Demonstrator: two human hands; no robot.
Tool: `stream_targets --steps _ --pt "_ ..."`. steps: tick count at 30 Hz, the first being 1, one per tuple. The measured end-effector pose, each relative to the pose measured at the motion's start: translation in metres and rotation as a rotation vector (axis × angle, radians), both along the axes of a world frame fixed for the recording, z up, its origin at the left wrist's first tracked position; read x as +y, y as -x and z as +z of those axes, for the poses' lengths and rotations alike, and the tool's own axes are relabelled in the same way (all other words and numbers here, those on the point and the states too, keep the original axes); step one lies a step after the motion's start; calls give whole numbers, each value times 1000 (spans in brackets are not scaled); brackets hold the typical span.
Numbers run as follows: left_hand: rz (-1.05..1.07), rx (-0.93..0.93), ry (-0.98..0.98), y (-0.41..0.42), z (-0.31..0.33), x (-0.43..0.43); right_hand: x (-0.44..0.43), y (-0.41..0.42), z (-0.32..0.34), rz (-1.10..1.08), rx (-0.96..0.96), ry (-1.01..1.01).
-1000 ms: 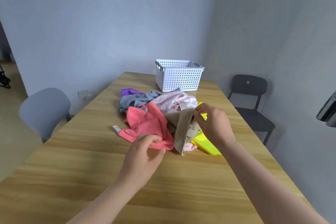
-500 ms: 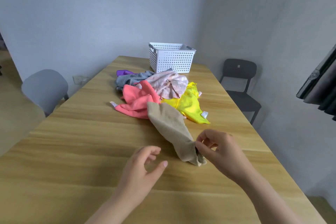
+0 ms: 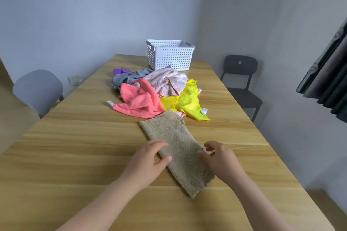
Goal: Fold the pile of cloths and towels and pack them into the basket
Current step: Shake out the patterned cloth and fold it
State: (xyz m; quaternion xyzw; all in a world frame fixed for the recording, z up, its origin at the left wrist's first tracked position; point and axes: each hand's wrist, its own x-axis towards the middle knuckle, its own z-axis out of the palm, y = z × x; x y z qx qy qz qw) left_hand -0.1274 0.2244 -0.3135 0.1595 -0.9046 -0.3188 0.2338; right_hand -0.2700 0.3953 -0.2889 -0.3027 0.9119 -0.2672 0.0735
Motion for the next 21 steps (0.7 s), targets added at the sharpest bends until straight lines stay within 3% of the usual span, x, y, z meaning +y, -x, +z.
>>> stream_targets --steps 3,7,10,16,21 --pt "-32 -134 63 2 -4 2 -7 3 -2 -14 -63 -35" --pt "-31 -193 177 -14 -7 0 -2 0 -5 55 -148 97" --pt "-79 -174 263 -35 -5 3 1 -11 -5 143 -95 203" --pt "17 8 116 -47 8 0 10 -44 -15 572 -44 129" --pt "-127 61 93 -28 26 15 45 -48 -12 399 -214 337"
